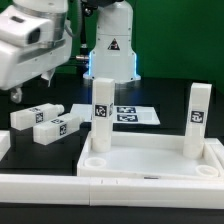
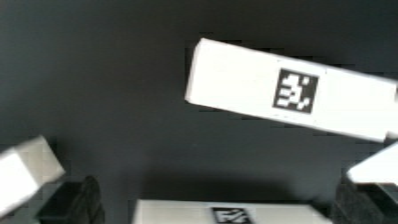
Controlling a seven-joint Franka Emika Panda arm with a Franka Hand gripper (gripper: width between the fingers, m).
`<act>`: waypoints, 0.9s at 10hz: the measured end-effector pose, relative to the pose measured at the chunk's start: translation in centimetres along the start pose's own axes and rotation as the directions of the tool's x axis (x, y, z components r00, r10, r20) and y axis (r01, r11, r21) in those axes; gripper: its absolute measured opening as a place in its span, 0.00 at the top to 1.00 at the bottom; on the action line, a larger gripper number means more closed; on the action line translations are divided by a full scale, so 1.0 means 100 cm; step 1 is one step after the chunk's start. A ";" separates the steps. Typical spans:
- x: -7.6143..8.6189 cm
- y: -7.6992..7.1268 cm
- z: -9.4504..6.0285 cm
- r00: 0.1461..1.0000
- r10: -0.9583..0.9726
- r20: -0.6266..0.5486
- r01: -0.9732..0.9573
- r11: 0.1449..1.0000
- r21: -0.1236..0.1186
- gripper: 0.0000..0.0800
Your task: Assemble desk
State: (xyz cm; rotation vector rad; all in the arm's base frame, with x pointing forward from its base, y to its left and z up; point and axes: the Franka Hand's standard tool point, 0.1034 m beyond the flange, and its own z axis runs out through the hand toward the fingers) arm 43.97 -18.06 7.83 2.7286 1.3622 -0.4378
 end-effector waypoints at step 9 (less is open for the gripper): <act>0.027 0.005 -0.003 0.671 0.734 0.102 -0.734 0.639 0.230 0.19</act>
Offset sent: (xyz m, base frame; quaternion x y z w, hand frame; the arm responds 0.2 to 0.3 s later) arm 0.0000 0.0000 0.0000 0.0000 0.0000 0.1938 0.9810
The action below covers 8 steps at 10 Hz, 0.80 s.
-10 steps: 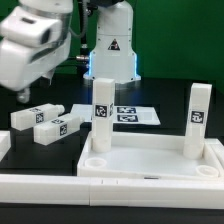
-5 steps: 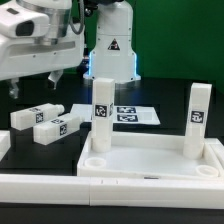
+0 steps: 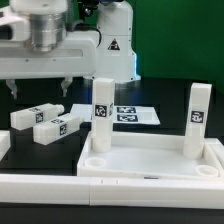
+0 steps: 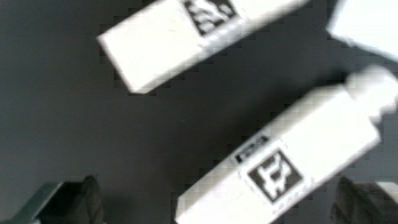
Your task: Assemble desk
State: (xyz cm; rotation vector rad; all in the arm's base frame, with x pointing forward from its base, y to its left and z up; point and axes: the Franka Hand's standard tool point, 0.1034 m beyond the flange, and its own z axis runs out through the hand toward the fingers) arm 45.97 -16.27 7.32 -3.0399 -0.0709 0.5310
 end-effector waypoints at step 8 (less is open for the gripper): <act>0.020 0.006 -0.006 0.882 0.463 0.091 -0.472 0.863 0.179 0.19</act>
Offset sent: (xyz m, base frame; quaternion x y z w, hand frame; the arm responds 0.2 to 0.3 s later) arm 0.0000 0.0000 0.0000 0.0000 0.0000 0.1938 0.9810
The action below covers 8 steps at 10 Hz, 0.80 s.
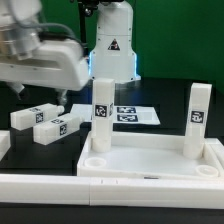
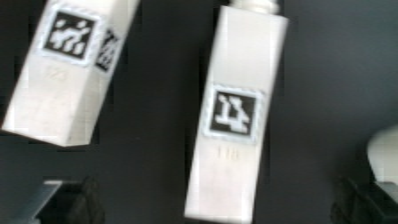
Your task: Assemble desk
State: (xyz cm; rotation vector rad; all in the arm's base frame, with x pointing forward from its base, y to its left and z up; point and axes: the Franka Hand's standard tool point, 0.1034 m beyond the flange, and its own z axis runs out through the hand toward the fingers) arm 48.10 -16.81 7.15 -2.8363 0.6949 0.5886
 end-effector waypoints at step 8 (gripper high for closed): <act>0.003 0.001 0.007 0.988 0.082 0.133 -0.099 0.987 0.126 0.19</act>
Offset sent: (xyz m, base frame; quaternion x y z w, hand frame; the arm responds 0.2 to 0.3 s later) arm 0.0055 0.0230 0.0110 -0.0011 -0.0428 0.0393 0.9983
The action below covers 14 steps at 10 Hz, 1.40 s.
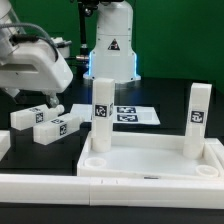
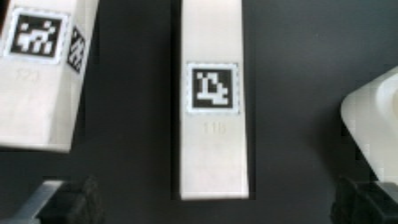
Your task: Assemble desk
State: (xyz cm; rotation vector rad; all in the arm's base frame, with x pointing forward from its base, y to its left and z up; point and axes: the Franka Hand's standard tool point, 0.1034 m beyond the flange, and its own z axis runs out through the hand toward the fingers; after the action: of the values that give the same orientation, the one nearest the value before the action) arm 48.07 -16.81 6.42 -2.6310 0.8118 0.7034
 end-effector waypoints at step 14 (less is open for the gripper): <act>0.000 -0.006 0.056 0.883 0.058 0.466 -0.014 0.995 -0.097 0.19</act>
Offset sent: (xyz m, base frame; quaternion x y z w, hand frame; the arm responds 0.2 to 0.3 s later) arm 0.0061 0.0111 -0.0118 -0.0537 -0.2118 -0.0032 0.9758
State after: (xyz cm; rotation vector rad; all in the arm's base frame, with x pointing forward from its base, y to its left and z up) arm 46.41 -14.11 1.83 -2.3623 0.6936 1.3477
